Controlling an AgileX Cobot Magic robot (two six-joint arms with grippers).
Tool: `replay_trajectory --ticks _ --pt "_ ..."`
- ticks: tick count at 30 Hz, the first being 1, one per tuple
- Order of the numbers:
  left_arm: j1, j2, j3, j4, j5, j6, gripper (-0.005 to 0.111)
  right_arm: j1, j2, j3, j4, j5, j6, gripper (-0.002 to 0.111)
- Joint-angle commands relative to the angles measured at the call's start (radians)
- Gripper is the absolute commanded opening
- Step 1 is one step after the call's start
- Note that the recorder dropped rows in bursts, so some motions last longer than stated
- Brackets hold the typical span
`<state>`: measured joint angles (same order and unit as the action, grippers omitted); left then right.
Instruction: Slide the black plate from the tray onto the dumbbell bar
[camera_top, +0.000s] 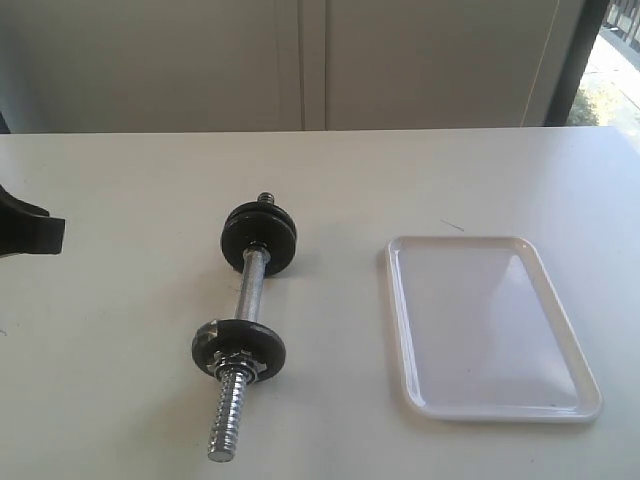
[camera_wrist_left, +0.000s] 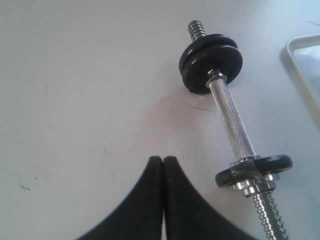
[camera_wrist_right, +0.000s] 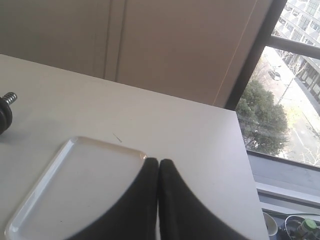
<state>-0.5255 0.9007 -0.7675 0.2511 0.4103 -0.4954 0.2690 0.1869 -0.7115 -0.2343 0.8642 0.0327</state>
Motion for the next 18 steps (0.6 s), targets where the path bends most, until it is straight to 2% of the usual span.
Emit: replay_trajectory --ticks 1,6,11,15,18 --pt "0.063 -0.067 -0.001 -0.001 0.006 0.002 0.000 0.004 -0.004 0.004 -0.005 0.002 0.007 0.000" --pt "0.251 -0.236 -0.001 0.003 0.006 0.002 0.000 0.004 -0.004 0.004 -0.003 0.002 0.007 0.000" --pt "0.406 -0.451 -0.001 0.004 0.006 0.002 0.000 0.004 -0.004 0.004 -0.003 0.002 0.007 0.000" --pt "0.477 -0.626 -0.001 0.004 0.006 0.002 0.000 0.004 -0.004 0.004 -0.003 0.002 0.007 0.000" --pt "0.502 -0.736 -0.001 0.004 0.006 0.002 0.000 0.004 -0.004 0.004 -0.003 0.002 0.007 0.000"
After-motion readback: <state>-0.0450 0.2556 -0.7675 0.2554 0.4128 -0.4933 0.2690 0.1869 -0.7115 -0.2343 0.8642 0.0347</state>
